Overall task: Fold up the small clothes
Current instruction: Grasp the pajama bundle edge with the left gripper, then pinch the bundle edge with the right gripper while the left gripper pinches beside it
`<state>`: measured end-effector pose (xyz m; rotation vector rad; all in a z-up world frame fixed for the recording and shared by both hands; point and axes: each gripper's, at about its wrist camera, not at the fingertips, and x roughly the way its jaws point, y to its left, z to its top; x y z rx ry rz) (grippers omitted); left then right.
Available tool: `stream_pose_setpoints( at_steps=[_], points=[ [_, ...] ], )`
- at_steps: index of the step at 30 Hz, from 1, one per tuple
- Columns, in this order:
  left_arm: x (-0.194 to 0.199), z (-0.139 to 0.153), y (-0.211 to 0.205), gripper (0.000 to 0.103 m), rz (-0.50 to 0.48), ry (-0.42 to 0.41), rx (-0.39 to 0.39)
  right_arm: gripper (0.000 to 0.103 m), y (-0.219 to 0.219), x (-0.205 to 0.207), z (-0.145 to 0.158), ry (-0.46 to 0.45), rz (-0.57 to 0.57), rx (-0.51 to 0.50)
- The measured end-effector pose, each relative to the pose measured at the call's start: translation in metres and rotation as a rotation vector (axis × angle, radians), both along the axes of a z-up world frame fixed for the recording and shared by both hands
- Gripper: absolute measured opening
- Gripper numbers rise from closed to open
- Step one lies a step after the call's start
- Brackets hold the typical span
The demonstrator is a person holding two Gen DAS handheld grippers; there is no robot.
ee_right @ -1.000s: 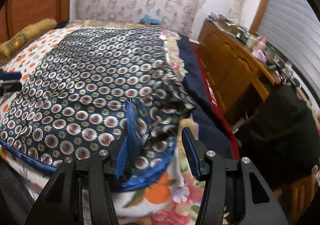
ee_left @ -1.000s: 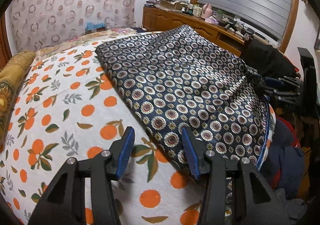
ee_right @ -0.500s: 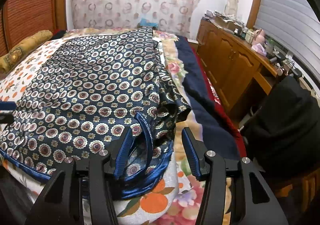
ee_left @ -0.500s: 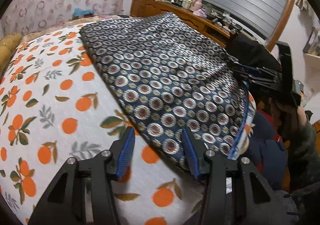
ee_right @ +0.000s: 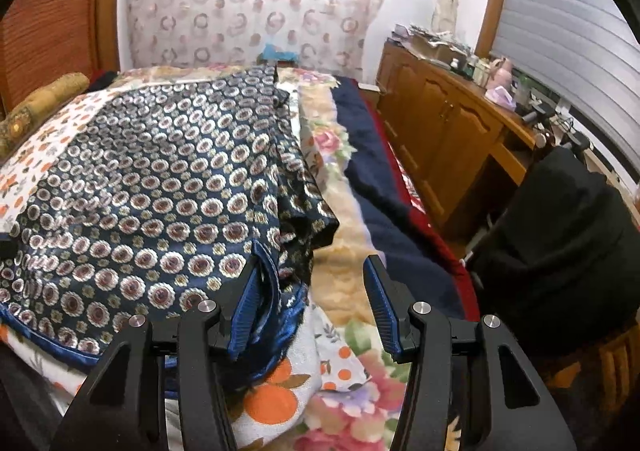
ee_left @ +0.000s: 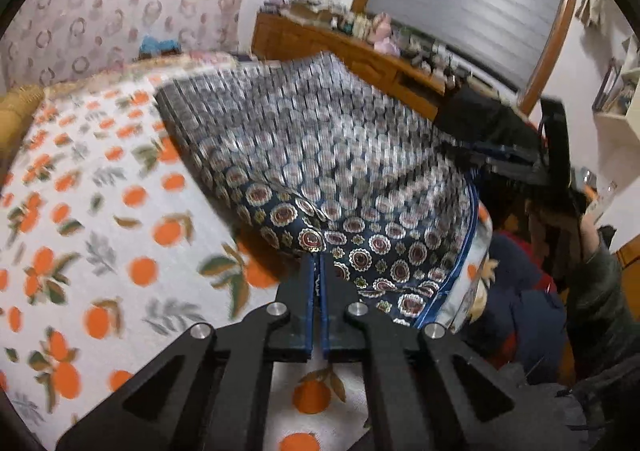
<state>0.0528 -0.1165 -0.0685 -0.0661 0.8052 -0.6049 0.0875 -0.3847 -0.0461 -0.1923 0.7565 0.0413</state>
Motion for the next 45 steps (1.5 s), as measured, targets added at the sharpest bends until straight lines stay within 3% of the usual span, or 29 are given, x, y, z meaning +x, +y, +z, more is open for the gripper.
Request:
stream_pose_setpoints(
  at_steps=[7, 14, 23, 26, 30, 38, 45],
  points=[
    [-0.001, 0.024, 0.048, 0.000, 0.101, -0.057, -0.004, 0.052, 0.003, -0.008, 0.019, -0.021, 0.042, 0.049],
    [0.007, 0.002, 0.056, 0.000, 0.123, -0.004, 0.053, 0.052, 0.013, -0.012, 0.015, 0.017, 0.086, 0.111],
    [0.008, -0.018, 0.053, 0.003, 0.135, 0.055, 0.089, 0.052, 0.034, -0.011, -0.011, 0.111, 0.137, 0.191],
    [0.008, -0.023, 0.053, 0.009, 0.136, 0.067, 0.098, 0.052, 0.039, -0.015, -0.016, 0.135, 0.143, 0.195],
    [0.008, -0.028, 0.054, 0.037, 0.136, 0.081, 0.099, 0.052, 0.043, -0.020, -0.021, 0.156, 0.150, 0.192],
    [0.002, -0.029, 0.050, 0.041, 0.135, 0.062, 0.112, 0.052, 0.050, -0.026, -0.021, 0.162, 0.166, 0.209],
    [-0.001, -0.030, 0.049, 0.042, 0.142, 0.050, 0.121, 0.058, 0.062, -0.034, -0.003, 0.091, 0.162, 0.166]
  ],
)
